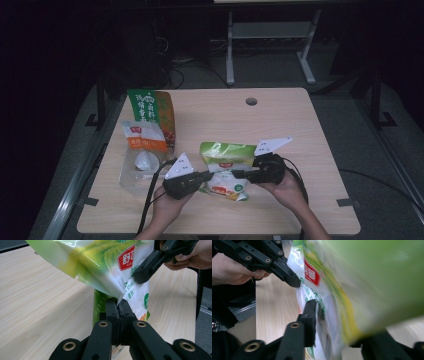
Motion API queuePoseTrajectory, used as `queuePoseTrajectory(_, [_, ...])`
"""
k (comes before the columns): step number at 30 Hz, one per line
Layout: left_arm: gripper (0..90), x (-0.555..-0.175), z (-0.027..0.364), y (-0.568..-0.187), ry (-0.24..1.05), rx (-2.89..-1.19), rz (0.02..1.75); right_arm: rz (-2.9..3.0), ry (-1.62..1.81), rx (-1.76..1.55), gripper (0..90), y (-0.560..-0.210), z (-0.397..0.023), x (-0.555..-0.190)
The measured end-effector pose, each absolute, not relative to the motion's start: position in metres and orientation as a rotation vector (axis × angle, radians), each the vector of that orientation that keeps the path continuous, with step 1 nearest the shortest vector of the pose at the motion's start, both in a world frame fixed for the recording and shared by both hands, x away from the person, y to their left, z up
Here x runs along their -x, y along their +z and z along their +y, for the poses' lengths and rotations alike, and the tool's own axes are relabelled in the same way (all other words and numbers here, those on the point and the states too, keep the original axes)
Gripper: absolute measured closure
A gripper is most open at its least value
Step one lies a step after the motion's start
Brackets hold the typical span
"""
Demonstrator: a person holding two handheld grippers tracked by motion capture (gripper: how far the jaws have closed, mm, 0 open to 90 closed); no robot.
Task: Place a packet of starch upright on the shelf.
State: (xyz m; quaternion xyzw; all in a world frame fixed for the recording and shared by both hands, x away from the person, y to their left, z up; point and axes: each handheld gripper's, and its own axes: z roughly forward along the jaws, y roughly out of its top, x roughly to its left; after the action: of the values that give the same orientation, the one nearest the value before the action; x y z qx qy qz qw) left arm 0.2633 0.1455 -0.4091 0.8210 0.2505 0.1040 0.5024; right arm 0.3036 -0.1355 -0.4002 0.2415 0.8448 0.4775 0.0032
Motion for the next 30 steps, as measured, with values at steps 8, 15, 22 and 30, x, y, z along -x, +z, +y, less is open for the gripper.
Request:
queuePoseTrajectory(8, [85.3,-0.263,0.150,-0.410,0.242,-1.976,0.600,2.633,1.506,-0.768,83.8,-0.398,-0.133,-0.302])
queuePoseTrajectory(15, [72.6,-0.259,0.158,-0.411,0.246,-1.979,0.593,2.640,1.507,-0.788,87.6,-0.396,-0.133,-0.303])
queuePoseTrajectory(22, [62.1,-0.253,0.167,-0.409,0.232,-1.963,0.581,2.641,1.534,-0.802,87.9,-0.394,-0.134,-0.305])
queuePoseTrajectory(30, [58.1,-0.246,0.168,-0.409,0.220,-1.974,0.537,2.619,1.554,-0.835,88.2,-0.387,-0.135,-0.310])
